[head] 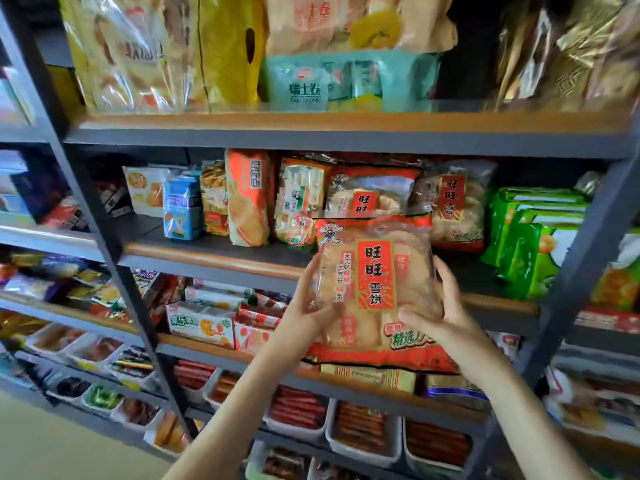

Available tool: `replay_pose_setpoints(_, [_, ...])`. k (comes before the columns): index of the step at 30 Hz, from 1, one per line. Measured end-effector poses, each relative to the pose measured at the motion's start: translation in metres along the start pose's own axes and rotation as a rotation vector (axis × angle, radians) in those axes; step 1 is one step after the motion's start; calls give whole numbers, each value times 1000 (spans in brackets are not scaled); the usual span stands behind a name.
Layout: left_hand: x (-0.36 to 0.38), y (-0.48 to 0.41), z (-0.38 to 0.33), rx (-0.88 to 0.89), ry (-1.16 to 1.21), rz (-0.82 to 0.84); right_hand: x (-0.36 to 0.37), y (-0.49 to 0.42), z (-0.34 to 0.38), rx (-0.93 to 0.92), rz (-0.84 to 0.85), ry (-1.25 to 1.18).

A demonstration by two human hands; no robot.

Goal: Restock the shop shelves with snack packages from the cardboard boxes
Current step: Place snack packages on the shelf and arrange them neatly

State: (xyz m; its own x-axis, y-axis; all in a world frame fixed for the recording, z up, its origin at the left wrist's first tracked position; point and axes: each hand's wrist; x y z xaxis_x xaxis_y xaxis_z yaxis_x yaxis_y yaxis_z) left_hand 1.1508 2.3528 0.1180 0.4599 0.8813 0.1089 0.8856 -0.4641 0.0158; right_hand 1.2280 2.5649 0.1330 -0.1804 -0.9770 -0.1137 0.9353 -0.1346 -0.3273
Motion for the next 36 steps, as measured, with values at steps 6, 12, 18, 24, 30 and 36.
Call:
replay_pose_setpoints(6, [18,-43,-6,19,-123,58,-22,-18,-9,-17,-79,2])
replay_pose_setpoints(12, [-23,-65,-28,87,-331,124,-10,-59,-16,37,-158,-112])
replay_pose_setpoints(18, [-53,-105,-57,167,-329,141,18,-103,-4,-11,-232,-40])
replay_pose_setpoints(24, [-31,-139,-54,219,-452,359,-3,-87,-1,-43,-460,130])
replay_pose_setpoints(30, [44,-150,-59,370,-700,289,-50,-64,7,-79,-605,366])
replay_pose_setpoints(36, [95,-185,-60,584,-1137,-22,-84,-90,5,-53,-697,525])
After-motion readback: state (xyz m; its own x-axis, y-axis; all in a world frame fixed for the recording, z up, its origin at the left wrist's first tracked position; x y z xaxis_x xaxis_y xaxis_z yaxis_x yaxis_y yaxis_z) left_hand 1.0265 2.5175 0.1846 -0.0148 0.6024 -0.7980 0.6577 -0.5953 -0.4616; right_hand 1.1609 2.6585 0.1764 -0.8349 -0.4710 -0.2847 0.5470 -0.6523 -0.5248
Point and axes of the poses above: each hand's wrist, its own y-axis away from the middle knuckle, its own x-axis out of the palm, z = x × y, and after that the axes turned 10 degrees about -x, right-handed
